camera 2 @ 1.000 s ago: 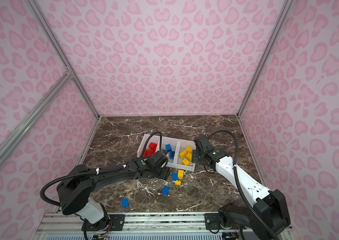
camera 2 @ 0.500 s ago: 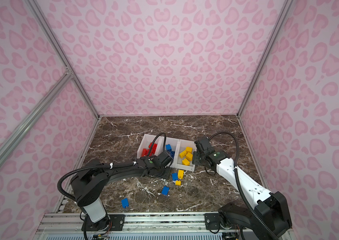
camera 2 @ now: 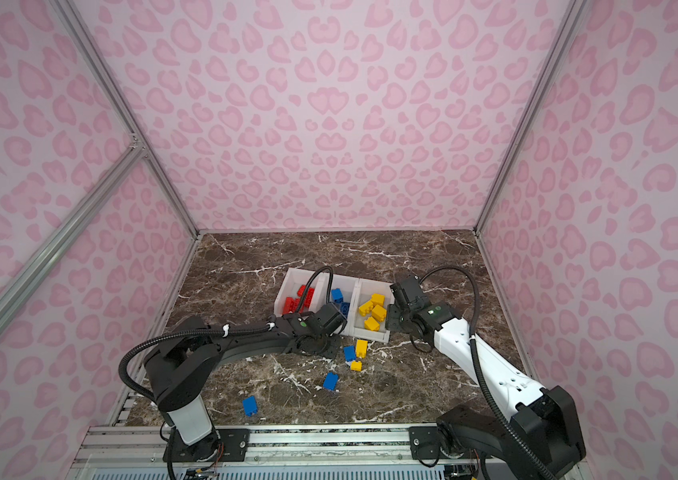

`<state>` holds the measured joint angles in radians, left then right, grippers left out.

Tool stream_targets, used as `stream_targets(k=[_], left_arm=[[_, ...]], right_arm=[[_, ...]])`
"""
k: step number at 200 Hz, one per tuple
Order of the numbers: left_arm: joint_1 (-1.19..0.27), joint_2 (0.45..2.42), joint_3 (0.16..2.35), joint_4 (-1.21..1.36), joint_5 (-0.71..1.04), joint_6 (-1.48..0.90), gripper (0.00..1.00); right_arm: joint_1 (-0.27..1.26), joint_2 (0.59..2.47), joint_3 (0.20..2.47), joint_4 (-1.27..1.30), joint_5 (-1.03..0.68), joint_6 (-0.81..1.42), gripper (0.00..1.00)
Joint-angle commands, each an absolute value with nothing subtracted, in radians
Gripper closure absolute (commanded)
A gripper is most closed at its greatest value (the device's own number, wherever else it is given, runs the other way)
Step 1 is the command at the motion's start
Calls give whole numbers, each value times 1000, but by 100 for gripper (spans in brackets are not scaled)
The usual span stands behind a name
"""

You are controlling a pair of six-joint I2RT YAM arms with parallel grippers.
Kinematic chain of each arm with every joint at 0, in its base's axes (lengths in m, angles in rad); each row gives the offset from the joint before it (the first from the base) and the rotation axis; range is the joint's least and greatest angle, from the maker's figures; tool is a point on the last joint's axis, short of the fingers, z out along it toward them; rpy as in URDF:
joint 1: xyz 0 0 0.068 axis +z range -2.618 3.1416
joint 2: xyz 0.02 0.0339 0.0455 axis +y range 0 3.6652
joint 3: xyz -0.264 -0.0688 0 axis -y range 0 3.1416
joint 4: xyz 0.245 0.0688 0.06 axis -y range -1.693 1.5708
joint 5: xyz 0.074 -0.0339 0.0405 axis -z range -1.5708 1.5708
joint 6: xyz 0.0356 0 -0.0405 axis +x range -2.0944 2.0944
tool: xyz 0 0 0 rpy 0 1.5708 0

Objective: Sort the legos into containers by color
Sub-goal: 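Grasp a blue 2x2 brick on the table with the left gripper, then lift the blue brick into the middle compartment and open the left gripper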

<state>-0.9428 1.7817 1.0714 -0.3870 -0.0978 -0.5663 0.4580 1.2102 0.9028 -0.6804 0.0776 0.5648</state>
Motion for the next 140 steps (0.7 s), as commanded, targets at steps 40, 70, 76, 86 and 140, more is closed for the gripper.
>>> stream_targets(k=[40, 70, 76, 86, 140], left_arm=[[-946, 1627, 1050, -396, -112, -551, 76], [-914, 1624, 1171, -440, -161, -436, 74], [-897, 1641, 1204, -452, -160, -417, 74], [-867, 1679, 1263, -474, -149, -392, 74], [-798, 1871, 1475, -538, -125, -319, 71]], right_arm=[[458, 1189, 896, -691, 91, 571, 31], [459, 1178, 889, -684, 87, 572, 31], [459, 1178, 888, -683, 84, 571, 31], [459, 1178, 887, -683, 78, 572, 31], [458, 1145, 866, -673, 50, 575, 31]])
